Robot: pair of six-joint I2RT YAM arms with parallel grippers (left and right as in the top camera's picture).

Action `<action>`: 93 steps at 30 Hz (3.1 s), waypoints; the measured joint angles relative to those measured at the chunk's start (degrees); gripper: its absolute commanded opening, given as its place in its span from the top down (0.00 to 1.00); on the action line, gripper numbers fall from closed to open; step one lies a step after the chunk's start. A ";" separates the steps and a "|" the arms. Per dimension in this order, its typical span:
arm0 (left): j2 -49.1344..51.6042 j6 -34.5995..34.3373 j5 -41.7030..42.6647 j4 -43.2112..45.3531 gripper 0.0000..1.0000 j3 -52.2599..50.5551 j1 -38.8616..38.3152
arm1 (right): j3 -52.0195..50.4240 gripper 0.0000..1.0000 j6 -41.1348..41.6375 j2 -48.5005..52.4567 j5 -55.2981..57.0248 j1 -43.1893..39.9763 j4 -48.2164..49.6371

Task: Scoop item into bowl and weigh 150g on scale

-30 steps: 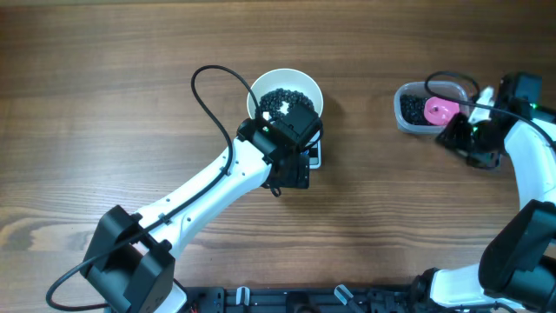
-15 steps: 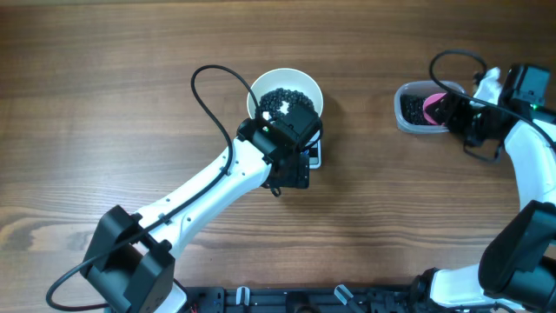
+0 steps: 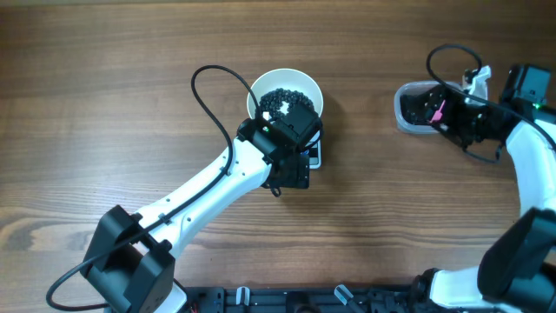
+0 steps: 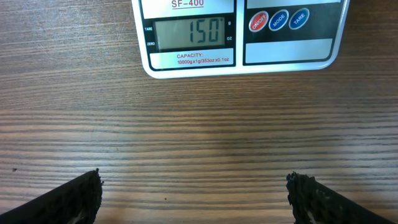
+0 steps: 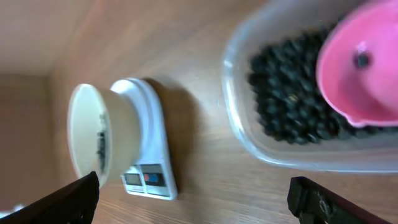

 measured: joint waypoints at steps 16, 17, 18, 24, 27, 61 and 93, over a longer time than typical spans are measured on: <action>0.00 0.00 0.00 0.00 0.00 0.00 0.00 | 2.16 0.01 0.00 -8.61 19.65 0.00 2.34; 0.00 0.00 0.00 0.00 0.00 0.00 0.00 | 2.16 0.00 -0.02 -8.61 20.28 0.00 2.10; 0.00 0.00 0.00 0.00 0.00 0.00 0.00 | 2.16 0.00 -0.57 -8.61 20.94 0.00 2.21; 0.00 0.00 0.00 0.00 0.00 0.00 0.00 | 1.88 0.00 -14.05 -13.88 20.39 1.55 14.12; 0.00 0.00 0.00 0.02 0.00 0.00 0.00 | 1.90 0.00 -18.67 -20.94 20.00 4.02 19.71; 0.00 0.00 0.00 -0.02 0.00 -0.04 0.00 | -54.82 0.00 -12.63 -89.57 32.00 19.17 53.86; 0.00 0.00 0.00 0.00 0.00 -0.04 0.00 | -66.88 0.00 -9.75 -89.90 34.40 25.42 43.12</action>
